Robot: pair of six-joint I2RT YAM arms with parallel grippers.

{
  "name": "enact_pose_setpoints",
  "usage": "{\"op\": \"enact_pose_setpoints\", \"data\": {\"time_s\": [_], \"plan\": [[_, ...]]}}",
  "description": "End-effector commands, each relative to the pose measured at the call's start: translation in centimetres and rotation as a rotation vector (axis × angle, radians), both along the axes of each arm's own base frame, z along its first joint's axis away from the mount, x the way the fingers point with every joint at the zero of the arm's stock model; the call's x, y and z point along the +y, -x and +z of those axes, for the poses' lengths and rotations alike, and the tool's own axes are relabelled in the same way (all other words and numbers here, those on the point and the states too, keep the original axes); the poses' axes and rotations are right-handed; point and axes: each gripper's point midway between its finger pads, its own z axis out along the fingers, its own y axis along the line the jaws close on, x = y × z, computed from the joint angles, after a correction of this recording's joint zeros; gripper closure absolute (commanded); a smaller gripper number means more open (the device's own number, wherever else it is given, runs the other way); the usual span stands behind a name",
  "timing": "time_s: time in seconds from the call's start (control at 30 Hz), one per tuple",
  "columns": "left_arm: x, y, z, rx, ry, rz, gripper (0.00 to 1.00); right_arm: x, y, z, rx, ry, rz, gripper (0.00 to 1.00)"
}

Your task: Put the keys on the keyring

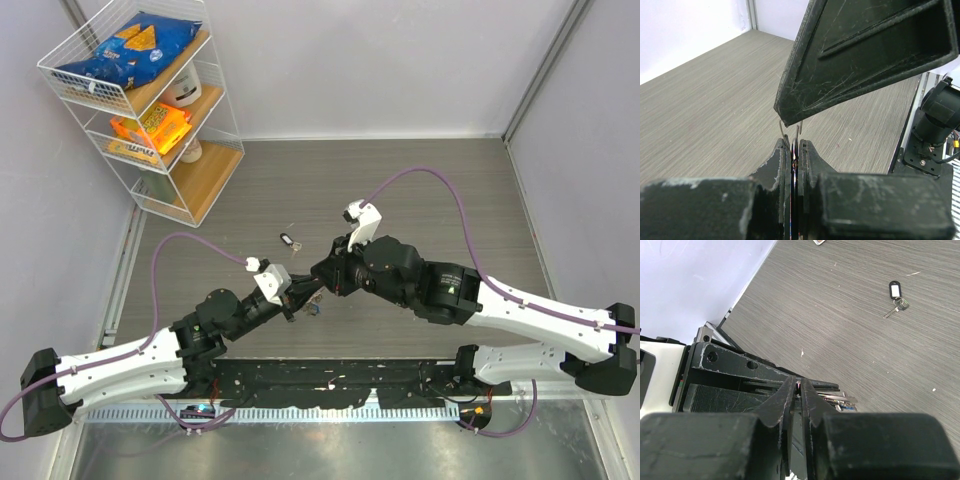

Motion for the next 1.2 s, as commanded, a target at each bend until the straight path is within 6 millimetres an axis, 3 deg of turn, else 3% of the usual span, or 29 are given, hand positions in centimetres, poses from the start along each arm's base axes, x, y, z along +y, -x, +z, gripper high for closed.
{"op": "enact_pose_setpoints", "data": {"time_s": [0.0,0.4,0.5,0.67,0.73,0.93,1.17], "plan": [[-0.03,0.00,2.28,-0.029,0.083,0.003,1.00,0.02,0.06,2.22,-0.018,-0.082,-0.001,0.85],[0.18,-0.03,2.44,-0.033,0.090,0.009,1.00,0.50,0.16,1.71,-0.009,-0.068,0.014,0.87],[0.20,0.00,2.41,-0.032,0.090,0.009,1.00,0.64,0.14,1.69,-0.008,-0.068,0.016,0.94],[0.20,0.13,2.51,-0.034,0.094,0.001,0.99,0.82,0.16,1.67,-0.013,-0.064,0.024,0.94],[0.20,0.25,2.49,-0.035,0.099,-0.003,0.86,0.79,0.13,1.59,-0.016,-0.060,0.024,0.94],[0.44,0.41,2.79,-0.046,0.123,-0.007,0.64,0.79,-0.08,1.50,-0.022,-0.059,0.015,0.94],[0.65,0.35,2.97,-0.051,0.136,0.001,0.54,0.76,-0.33,1.57,-0.037,-0.056,0.005,0.94]]}}
